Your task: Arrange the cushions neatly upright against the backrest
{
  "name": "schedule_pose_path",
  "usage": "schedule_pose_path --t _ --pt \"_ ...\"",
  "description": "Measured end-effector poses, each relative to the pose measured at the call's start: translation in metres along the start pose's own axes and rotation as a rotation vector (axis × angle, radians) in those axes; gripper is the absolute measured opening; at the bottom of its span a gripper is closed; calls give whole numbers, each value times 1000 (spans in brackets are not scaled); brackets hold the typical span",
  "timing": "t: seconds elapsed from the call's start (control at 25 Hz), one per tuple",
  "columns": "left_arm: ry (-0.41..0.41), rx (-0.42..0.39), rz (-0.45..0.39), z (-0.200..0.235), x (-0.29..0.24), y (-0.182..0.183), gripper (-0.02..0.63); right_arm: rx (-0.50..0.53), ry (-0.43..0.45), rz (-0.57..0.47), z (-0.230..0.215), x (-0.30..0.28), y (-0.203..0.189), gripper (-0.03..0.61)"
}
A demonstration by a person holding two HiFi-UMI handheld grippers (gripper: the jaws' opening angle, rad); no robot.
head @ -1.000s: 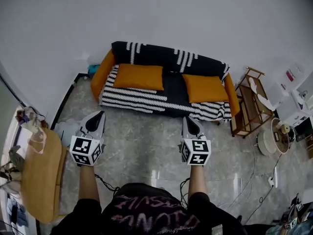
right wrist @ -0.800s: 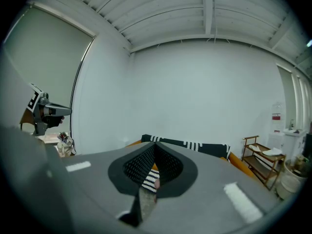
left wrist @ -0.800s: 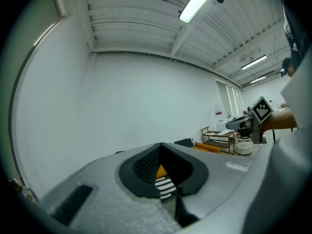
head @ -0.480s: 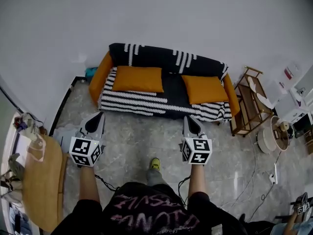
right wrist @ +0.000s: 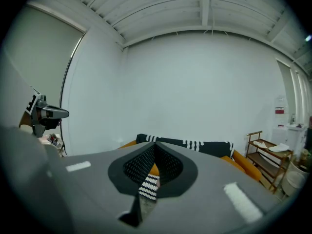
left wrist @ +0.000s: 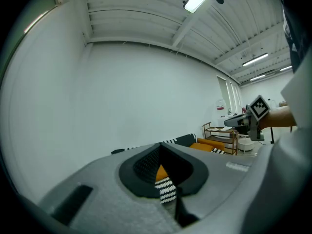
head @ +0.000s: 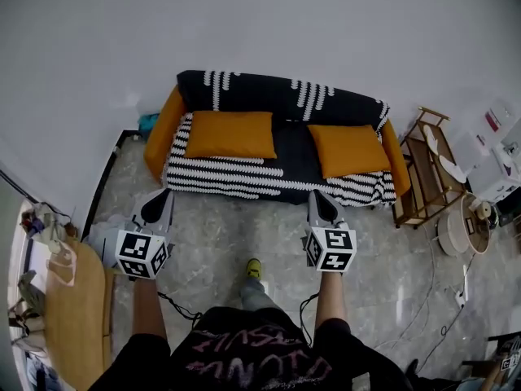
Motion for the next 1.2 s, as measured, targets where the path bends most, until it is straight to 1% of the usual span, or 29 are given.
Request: schedule_pose_path --t 0.24,0.4,0.64,0.72,0.88,1.04,1.2 --pt "12 17 44 28 -77 3 6 -4 25 37 -27 -82 7 12" --pt "19 21 65 44 -133 12 6 6 44 61 -50 -139 18 12" --pt "33 41 85 58 -206 27 6 12 69 51 -87 -210 44 12" --pt "36 40 96 60 -223 31 6 4 77 33 -97 -227 54 12" --pt "47 29 108 66 -244 41 6 -6 102 37 -107 -253 65 12" --pt "63 22 105 78 -260 52 6 -16 122 26 -112 -275 74 12" --pt "71 20 101 92 -280 53 6 -20 121 12 -117 -297 78 11"
Point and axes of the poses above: the fingertips, and each gripper's own axes: x backward along the fingers, z to its left, y out of its top, the point moved 1 cm from there along x, backward along the fingers, and after that the axes turned 8 degrees about z, right-handed, at the moved point
